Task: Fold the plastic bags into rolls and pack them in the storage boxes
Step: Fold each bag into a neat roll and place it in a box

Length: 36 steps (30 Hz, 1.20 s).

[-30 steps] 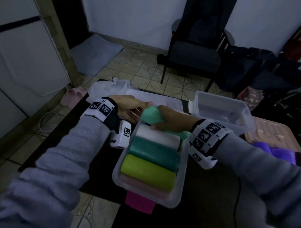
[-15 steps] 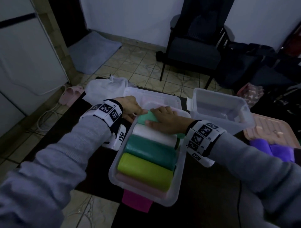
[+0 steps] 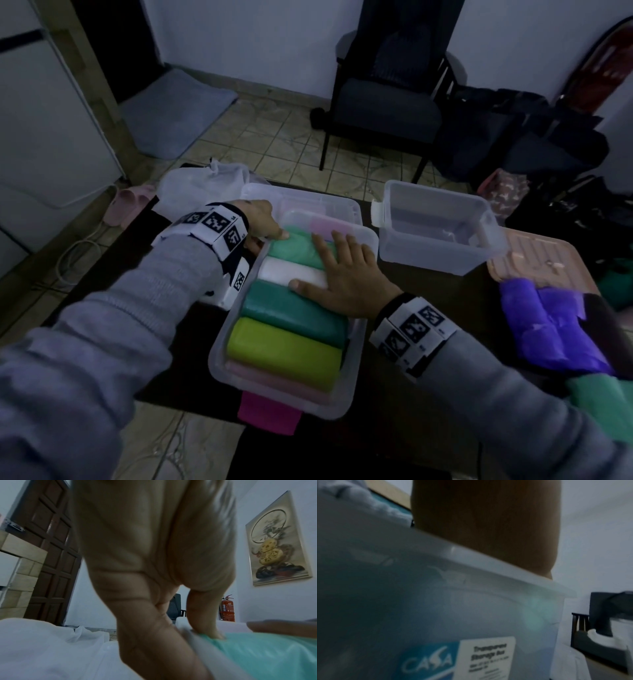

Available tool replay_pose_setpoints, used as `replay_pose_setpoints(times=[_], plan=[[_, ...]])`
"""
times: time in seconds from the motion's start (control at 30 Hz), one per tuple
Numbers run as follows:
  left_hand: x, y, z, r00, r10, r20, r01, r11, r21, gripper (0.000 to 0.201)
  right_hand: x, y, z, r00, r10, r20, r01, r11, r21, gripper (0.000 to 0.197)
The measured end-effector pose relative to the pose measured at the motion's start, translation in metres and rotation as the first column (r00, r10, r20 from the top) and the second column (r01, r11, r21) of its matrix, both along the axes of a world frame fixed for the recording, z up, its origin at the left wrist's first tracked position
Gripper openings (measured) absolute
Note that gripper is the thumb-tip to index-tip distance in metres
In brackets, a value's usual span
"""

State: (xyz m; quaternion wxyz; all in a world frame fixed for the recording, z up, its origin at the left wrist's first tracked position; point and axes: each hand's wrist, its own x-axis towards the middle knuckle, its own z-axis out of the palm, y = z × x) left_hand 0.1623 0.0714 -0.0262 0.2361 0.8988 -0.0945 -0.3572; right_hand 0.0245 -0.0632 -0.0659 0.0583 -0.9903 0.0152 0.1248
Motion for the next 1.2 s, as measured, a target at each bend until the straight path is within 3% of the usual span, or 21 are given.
replay_pose_setpoints(times=[0.23,0.37,0.47,0.53,0.6,0.63,0.7,0.73,0.77,0.8,0.97,1.07,1.2], plan=[[0.001,-0.002,-0.001,0.998,-0.045,0.034,0.042,0.996,0.078,0.029,-0.001,0.001,0.002,1.000,0.002,-0.021,-0.003,1.000,-0.019,0.088],[-0.001,-0.001,0.000,0.998,-0.039,0.041,0.036,0.997,0.075,0.033,-0.002,-0.001,-0.003,0.999,0.005,0.054,-0.005,1.000,-0.007,0.081],[-0.008,0.002,0.002,0.998,-0.007,0.065,0.005,0.999,0.036,0.043,-0.005,-0.003,-0.007,0.986,-0.027,0.166,0.008,0.994,0.111,0.070],[-0.016,0.006,0.002,0.995,0.000,0.103,-0.003,1.000,0.026,0.048,-0.008,-0.004,-0.011,0.935,-0.134,0.328,0.042,0.962,0.271,0.068],[-0.025,0.012,0.002,0.994,0.000,0.110,-0.005,0.999,0.045,0.051,-0.013,-0.006,-0.022,0.810,-0.393,0.435,0.157,0.860,0.486,0.064],[-0.029,0.016,0.003,0.996,0.003,0.090,-0.007,0.999,0.042,0.051,-0.017,-0.006,-0.025,0.728,-0.545,0.416,0.206,0.753,0.626,0.063],[-0.035,0.025,-0.001,0.999,0.050,0.005,-0.050,0.999,-0.011,0.043,-0.026,-0.003,-0.033,0.615,-0.765,0.189,0.259,0.422,0.869,0.059],[-0.039,0.029,-0.002,0.997,0.068,-0.037,-0.070,0.997,-0.036,0.038,-0.030,0.001,-0.034,0.605,-0.795,0.034,0.282,0.255,0.925,0.055],[-0.042,0.032,-0.003,0.995,0.078,-0.062,-0.081,0.996,-0.047,0.034,-0.033,0.005,-0.035,0.614,-0.786,-0.068,0.293,0.147,0.945,0.050],[-0.044,0.034,-0.004,0.994,0.087,-0.065,-0.090,0.994,-0.058,0.030,-0.035,0.007,-0.035,0.624,-0.775,-0.098,0.289,0.113,0.951,0.045],[-0.048,0.040,-0.002,0.998,0.052,-0.039,-0.054,0.997,-0.051,0.028,-0.030,0.009,-0.031,0.630,-0.773,-0.076,0.265,0.121,0.957,0.039],[-0.047,0.045,-0.005,0.999,-0.040,0.005,0.040,0.997,0.062,0.046,-0.025,0.010,-0.031,0.639,-0.765,-0.080,0.279,0.134,0.951,0.039],[-0.048,0.046,-0.005,0.988,-0.103,0.115,0.082,0.980,0.181,0.046,-0.017,0.012,-0.027,0.664,-0.742,-0.095,0.299,0.147,0.943,0.039]])
